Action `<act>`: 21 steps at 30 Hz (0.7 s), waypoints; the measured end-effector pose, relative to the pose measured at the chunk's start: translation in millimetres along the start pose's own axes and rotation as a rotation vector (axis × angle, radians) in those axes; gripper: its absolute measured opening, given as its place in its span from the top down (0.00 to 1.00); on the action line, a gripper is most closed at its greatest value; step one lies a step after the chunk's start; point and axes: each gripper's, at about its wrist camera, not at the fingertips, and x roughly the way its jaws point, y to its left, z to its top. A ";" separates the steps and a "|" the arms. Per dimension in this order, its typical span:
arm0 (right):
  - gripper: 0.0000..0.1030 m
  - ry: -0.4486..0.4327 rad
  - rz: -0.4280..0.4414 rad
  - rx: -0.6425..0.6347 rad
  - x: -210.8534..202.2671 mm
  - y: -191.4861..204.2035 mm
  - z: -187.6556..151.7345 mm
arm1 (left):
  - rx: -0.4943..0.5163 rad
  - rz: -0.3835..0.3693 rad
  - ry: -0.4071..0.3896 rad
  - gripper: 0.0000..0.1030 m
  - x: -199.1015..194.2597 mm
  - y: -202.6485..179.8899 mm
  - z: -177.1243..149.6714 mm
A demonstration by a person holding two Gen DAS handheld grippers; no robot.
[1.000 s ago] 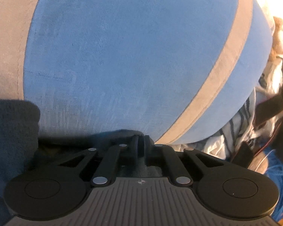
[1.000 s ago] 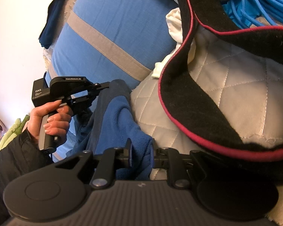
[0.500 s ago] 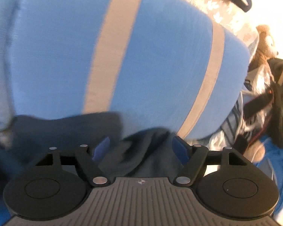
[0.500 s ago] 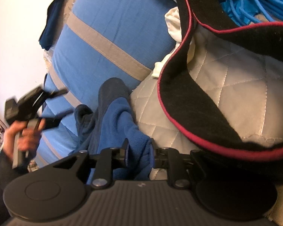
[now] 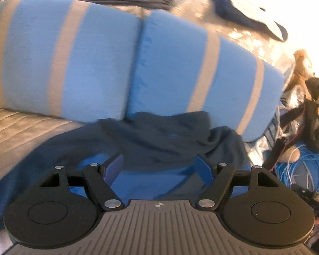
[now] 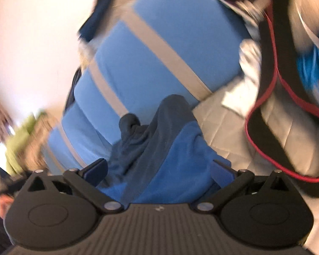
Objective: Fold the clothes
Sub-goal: 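Open the right gripper off the fleece while the left gripper moves to the navy cuff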
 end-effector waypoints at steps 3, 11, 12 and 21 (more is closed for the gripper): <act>0.01 0.010 -0.056 -0.137 -14.2 39.7 -2.1 | -0.025 0.016 -0.018 0.31 -28.7 21.3 -4.7; 0.01 0.037 -0.055 -0.295 -25.2 128.8 -5.2 | -0.223 0.007 -0.081 0.31 -92.6 98.5 -20.2; 0.01 0.044 -0.053 -0.311 -23.8 138.4 -7.6 | -0.261 0.013 -0.098 0.31 -99.0 114.4 -25.2; 0.01 0.117 -0.041 -0.350 4.9 190.1 -32.7 | -0.637 0.129 -0.209 0.31 -152.2 263.3 -87.1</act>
